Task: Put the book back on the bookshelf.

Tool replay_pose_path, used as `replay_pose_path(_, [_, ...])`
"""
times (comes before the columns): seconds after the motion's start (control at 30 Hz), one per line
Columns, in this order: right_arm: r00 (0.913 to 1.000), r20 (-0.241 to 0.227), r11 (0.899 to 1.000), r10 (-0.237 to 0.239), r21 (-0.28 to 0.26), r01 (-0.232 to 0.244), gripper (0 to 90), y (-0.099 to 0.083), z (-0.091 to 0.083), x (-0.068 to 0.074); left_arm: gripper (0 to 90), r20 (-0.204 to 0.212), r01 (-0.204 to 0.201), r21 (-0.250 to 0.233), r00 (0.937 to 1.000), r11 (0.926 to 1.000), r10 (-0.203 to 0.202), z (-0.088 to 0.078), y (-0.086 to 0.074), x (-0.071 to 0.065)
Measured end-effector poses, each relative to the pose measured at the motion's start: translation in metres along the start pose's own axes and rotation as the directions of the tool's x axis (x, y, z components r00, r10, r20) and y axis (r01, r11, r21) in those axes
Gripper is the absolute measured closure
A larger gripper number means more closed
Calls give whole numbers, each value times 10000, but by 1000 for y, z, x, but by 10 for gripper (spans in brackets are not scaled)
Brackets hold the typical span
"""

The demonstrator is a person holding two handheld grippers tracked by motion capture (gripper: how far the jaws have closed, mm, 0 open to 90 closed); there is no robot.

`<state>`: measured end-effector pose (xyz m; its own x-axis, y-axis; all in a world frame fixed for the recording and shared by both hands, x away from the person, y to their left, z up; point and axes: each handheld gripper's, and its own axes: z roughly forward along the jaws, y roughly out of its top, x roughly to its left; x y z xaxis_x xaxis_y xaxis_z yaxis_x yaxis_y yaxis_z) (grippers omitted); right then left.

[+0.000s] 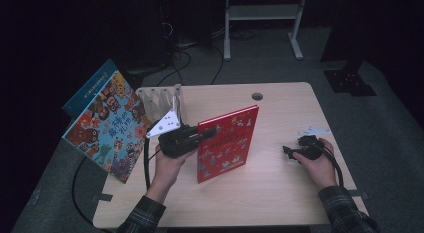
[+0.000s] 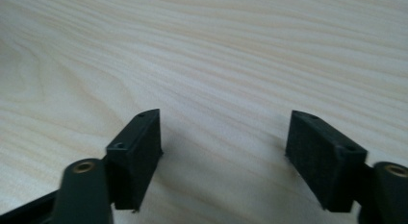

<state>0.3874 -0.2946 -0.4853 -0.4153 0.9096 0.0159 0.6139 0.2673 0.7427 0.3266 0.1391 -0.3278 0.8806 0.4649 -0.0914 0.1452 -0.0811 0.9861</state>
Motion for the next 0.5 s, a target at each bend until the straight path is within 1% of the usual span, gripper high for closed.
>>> replay_pose_path(0.13, [10000, 36, 10000, 9, 17, -9, 188, 0, 2, 0, 796, -156, 116, -187, 9998, 9998, -119, -11, 5, 2])
replay_pose_path(0.23, [10000, 27, 10000, 0, 15, 0, 184, 0, 2, 0, 797, -342, 202, -291, 9992, 9994, -212, -19, 8, 3])
replay_pose_path(0.43, [10000, 23, 10000, -1, 16, 1, 184, 0, 2, 0, 796, -713, 223, -630, 9971, 9978, -267, -39, 15, 7])
replay_pose_path(0.47, [10000, 23, 10000, -1, 16, 1, 184, 0, 2, 0, 796, -713, 223, -630, 9971, 9978, -267, -39, 15, 7])
replay_pose_path(0.5, [10000, 22, 10000, 3, 19, -3, 183, 0, 2, 0, 796, -803, 202, -680, 9964, 9975, -257, -45, 18, 8])
